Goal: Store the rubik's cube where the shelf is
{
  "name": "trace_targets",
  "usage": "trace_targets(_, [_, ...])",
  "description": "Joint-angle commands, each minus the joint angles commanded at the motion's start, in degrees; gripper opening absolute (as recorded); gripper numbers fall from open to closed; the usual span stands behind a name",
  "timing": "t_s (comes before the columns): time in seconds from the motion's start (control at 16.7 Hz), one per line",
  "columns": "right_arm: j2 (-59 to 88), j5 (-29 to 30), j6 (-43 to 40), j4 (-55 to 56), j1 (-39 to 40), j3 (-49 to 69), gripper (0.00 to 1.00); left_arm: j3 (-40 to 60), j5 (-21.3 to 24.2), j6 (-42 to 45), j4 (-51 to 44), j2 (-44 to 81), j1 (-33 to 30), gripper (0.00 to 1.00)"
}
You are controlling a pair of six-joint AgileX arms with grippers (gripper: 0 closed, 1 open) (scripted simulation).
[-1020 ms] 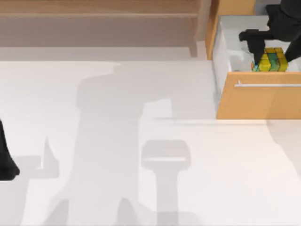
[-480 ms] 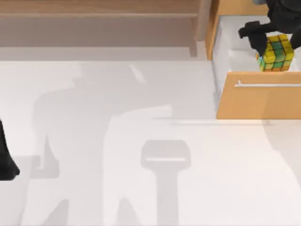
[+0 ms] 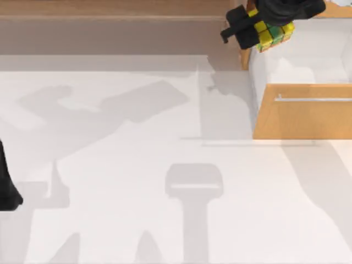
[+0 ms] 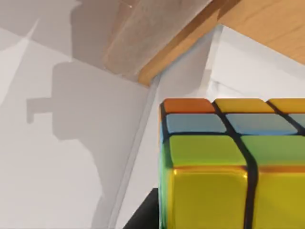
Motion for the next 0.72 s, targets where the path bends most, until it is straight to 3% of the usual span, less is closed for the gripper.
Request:
trace_targets(0.36, [-3.57,10.3,-3.52,26.83,11.93,-10.68,0.0,0.0,0.0,0.0,0.0,0.0,0.0,1.0])
trace_targets(0.72, [0.79,18.77,-5.12,58.06,17.44,-17.47,0.0,0.0,0.0,0.0,0.0,0.0,0.0,1.0])
